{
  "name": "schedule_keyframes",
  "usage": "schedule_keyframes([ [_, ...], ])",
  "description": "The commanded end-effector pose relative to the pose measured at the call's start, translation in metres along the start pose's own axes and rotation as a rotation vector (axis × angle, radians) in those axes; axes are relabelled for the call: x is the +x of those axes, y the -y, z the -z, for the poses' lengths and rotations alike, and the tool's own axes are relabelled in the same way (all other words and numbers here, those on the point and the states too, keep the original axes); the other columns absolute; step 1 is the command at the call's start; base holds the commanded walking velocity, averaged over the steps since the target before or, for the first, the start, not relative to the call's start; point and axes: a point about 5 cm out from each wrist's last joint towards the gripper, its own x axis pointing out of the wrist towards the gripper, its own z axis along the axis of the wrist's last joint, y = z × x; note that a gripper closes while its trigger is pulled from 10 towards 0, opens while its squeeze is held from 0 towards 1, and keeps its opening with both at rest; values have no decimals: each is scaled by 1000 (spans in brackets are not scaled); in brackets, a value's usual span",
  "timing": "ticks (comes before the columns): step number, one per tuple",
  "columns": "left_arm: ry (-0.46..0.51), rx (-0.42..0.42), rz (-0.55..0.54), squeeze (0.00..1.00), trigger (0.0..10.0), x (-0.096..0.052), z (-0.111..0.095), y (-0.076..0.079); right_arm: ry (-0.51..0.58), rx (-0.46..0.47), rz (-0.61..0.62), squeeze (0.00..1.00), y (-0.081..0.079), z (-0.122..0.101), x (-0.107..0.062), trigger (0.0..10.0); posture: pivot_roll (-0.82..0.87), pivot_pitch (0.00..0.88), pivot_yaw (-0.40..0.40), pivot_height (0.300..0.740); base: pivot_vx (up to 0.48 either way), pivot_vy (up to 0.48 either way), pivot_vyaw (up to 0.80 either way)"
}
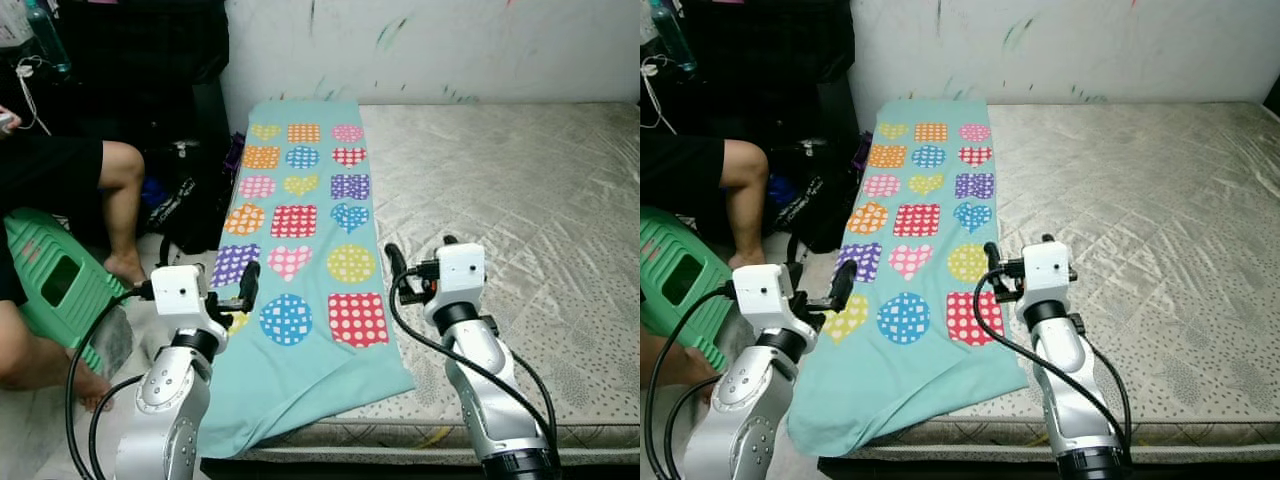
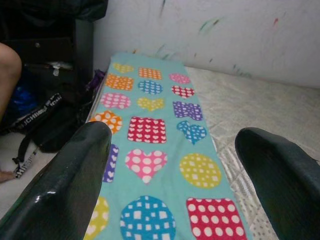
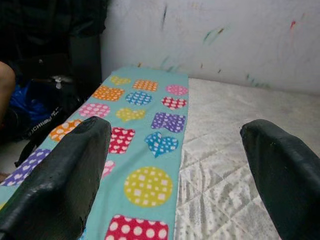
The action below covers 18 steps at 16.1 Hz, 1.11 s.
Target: Clean up the room
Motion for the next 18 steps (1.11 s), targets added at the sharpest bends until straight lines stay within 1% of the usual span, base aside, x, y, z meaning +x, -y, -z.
schedule_keyframes([
  [1,-16,8,-6,0,10000,1,2,-1,-14,13,23,0,7,2,0,10000,-126,0,22,740,0,0,-800],
  [5,-18,12,-10,0,10000,1,2,-1,2,-7,18,0,5,0,1,10000,-126,0,20,740,0,0,0],
  [6,-18,11,-10,0,10000,1,2,-1,4,-37,17,0,5,-1,1,10000,-126,0,20,740,0,0,0],
  [7,-19,10,-6,0,10000,1,2,-1,4,-53,14,0,4,-1,1,10000,-126,0,20,740,0,0,638],
  [10,-16,7,-2,0,10000,1,2,0,4,-46,17,0,4,0,0,10000,-124,0,21,740,0,0,800],
  [13,-15,-3,-10,0,10000,0,2,0,1,-25,26,0,5,0,0,10000,-125,0,22,740,0,0,0],
  [18,-14,3,-9,0,10000,0,2,0,-1,-22,28,0,6,1,-1,10000,-124,0,22,740,0,472,0],
])
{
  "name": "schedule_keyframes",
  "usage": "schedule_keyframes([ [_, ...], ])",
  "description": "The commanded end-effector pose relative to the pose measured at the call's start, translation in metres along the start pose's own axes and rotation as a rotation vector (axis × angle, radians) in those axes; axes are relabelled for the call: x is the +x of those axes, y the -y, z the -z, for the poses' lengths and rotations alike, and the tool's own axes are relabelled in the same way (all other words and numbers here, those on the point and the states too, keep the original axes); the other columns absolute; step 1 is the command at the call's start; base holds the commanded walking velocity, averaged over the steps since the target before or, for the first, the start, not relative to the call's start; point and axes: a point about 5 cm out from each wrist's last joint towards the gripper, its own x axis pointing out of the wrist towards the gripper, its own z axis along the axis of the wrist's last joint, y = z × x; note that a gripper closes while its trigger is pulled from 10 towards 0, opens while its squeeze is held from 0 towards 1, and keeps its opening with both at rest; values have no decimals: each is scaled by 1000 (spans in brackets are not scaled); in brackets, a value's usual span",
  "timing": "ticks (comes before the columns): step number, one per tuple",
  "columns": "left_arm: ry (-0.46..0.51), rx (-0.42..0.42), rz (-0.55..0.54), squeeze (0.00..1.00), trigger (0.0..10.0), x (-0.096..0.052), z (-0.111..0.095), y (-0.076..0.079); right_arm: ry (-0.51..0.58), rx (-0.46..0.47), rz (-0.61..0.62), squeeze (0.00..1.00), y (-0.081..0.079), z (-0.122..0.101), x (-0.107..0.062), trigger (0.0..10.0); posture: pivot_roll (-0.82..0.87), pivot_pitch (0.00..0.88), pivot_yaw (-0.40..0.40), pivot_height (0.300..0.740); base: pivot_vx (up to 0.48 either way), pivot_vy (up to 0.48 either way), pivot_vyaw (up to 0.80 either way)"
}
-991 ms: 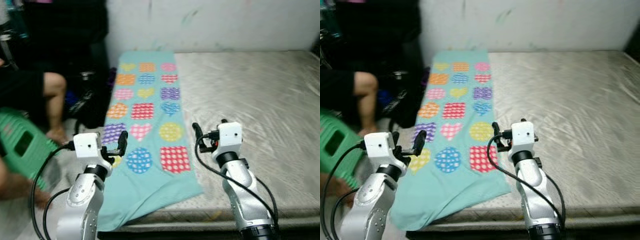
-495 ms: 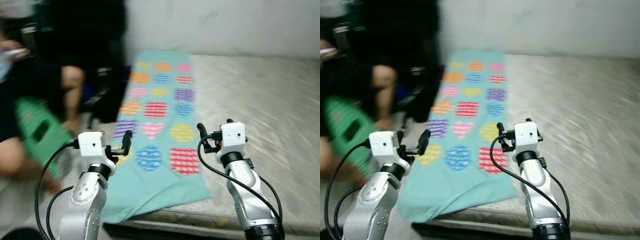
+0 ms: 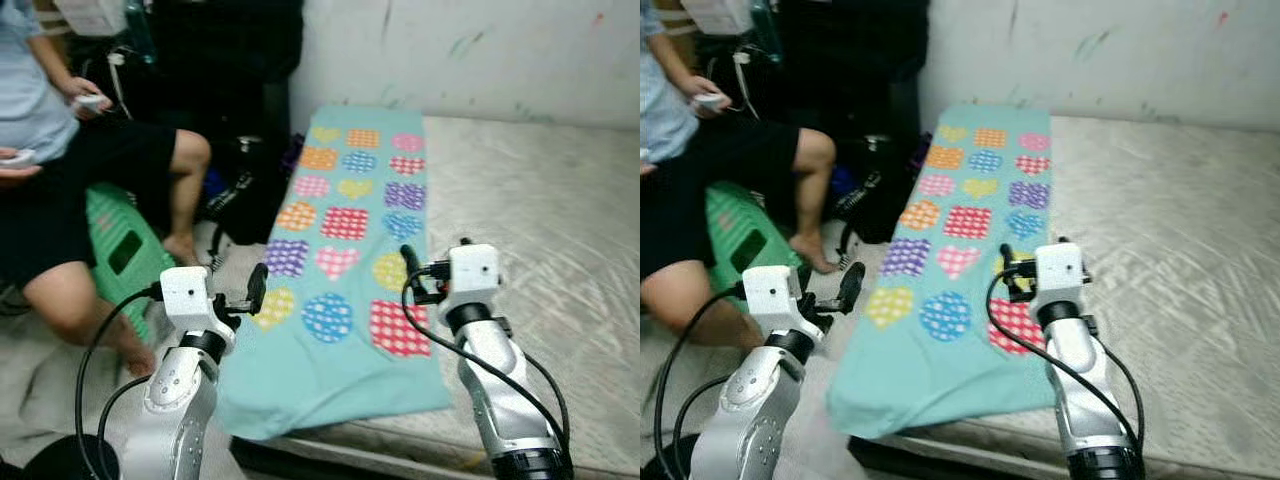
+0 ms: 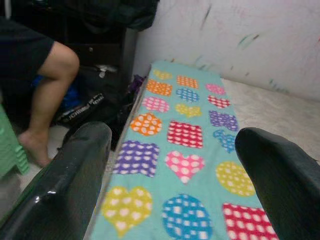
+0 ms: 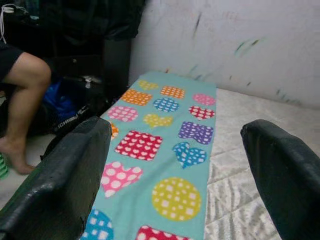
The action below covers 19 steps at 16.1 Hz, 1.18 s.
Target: Clean up the room
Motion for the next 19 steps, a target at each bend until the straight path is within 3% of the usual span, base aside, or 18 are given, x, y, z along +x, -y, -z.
schedule_keyframes([
  [1,-1,15,-21,0,10000,-1,-2,-5,9,12,-13,0,-5,-2,1,10000,-124,0,22,740,0,480,0],
  [7,1,18,-19,0,10000,0,-2,-4,9,12,-13,0,-5,-2,1,10000,-124,0,22,740,0,455,0],
  [19,8,12,-5,0,10000,-2,-2,-1,2,24,0,0,-4,1,1,10000,-121,0,22,740,0,0,0],
])
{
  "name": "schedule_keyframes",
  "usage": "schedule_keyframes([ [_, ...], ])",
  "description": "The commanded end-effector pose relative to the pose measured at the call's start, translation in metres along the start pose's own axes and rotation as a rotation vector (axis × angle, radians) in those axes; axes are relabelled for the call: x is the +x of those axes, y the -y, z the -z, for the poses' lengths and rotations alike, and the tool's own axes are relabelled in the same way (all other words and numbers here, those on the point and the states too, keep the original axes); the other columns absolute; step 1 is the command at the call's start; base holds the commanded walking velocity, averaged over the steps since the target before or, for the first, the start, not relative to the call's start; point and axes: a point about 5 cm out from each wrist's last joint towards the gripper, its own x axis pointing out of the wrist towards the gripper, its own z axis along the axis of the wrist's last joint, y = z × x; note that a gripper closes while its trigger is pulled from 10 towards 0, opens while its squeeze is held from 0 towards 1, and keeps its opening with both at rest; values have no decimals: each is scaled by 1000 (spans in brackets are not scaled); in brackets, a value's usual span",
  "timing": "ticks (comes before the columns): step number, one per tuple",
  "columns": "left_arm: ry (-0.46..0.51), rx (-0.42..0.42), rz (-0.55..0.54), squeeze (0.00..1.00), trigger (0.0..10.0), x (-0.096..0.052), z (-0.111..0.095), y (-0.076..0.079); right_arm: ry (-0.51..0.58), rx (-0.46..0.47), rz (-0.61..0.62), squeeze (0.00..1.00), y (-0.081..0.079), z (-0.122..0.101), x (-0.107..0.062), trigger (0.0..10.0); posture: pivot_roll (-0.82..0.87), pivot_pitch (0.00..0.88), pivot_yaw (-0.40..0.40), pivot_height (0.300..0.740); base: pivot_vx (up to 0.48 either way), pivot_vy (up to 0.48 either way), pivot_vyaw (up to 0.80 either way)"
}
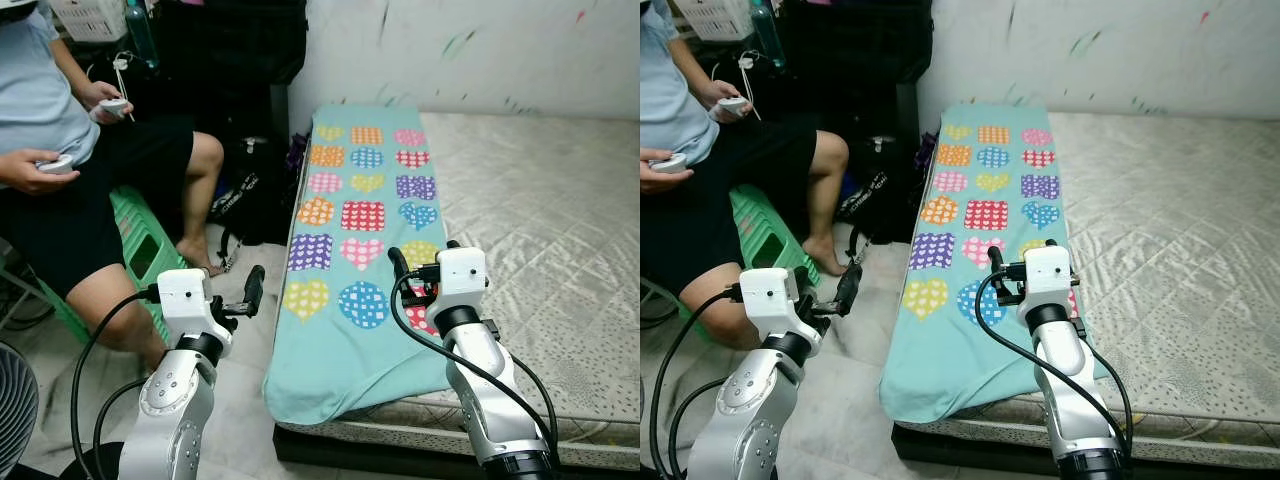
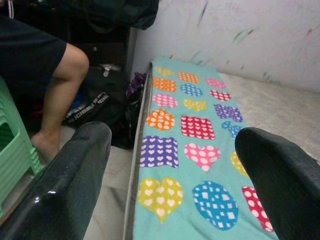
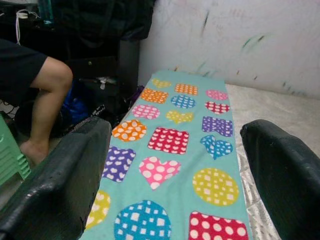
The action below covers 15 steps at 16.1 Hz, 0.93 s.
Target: Clean up the room
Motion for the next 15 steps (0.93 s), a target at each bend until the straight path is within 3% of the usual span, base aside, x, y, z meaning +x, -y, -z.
schedule_keyframes([
  [1,7,6,-6,0,10000,-1,-2,-1,-3,8,17,0,3,0,1,10000,-121,0,21,740,0,0,0],
  [15,0,1,10,0,10000,-1,-1,1,-27,9,106,0,17,4,1,10000,-116,0,27,740,0,0,-764],
])
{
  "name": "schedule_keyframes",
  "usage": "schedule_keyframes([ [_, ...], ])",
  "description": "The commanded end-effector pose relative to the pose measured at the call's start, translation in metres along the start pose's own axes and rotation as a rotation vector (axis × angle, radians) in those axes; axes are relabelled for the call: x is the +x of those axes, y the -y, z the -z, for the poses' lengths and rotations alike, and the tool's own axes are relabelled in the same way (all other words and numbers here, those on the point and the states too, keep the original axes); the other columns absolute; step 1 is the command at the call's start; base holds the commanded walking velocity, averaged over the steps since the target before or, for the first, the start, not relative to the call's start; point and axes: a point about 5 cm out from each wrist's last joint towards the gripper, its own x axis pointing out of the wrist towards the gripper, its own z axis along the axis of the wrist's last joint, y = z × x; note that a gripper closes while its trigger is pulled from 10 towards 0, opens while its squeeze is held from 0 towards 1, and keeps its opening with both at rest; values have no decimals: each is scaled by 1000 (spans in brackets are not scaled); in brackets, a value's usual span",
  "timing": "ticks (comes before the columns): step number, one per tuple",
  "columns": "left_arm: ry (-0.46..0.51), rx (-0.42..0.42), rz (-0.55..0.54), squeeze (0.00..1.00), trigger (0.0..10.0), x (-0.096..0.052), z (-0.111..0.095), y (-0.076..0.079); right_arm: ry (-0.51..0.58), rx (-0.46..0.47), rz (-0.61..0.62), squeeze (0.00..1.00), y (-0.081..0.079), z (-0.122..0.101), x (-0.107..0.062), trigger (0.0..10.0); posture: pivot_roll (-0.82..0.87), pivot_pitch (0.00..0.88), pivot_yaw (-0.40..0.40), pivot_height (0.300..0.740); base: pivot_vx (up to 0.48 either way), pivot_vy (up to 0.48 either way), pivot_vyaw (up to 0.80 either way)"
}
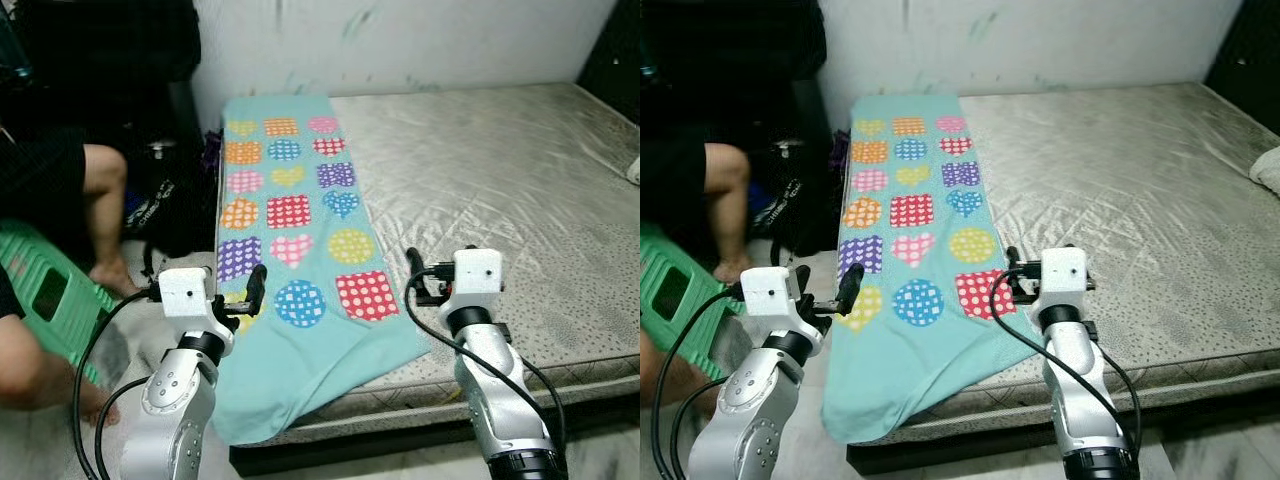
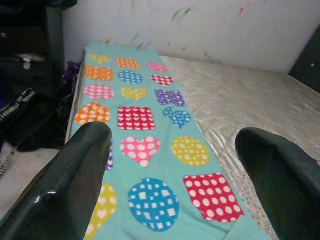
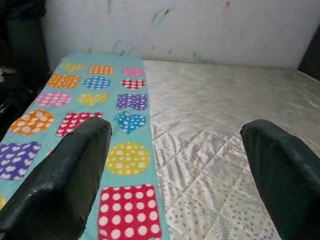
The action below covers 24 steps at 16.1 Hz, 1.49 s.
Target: Clean up the room
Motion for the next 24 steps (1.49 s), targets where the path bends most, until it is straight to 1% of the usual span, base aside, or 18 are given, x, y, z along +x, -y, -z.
schedule_keyframes([
  [1,1,9,2,0,10000,-1,-1,-1,8,3,9,0,1,-2,2,10000,-117,0,27,740,0,0,0],
  [2,1,10,3,0,10000,-1,-1,-1,9,3,10,0,1,-2,2,10000,-117,0,27,740,0,0,0],
  [8,2,10,8,0,10000,0,-1,0,13,3,16,0,2,-3,4,10000,-117,0,26,740,0,-307,0],
  [12,2,5,8,0,10000,0,-1,0,12,0,14,0,2,-3,4,10000,-118,0,23,740,0,-423,0],
  [15,9,-6,2,0,10000,0,-2,-1,12,-2,15,0,2,-2,4,10000,-117,0,24,740,0,0,0],
  [22,10,-3,7,0,10000,0,-2,0,9,1,18,0,2,-1,4,10000,-116,0,27,740,0,0,0],
  [24,10,-3,8,0,10000,0,-2,0,8,2,18,0,2,-1,4,10000,-116,0,27,740,0,0,-513],
])
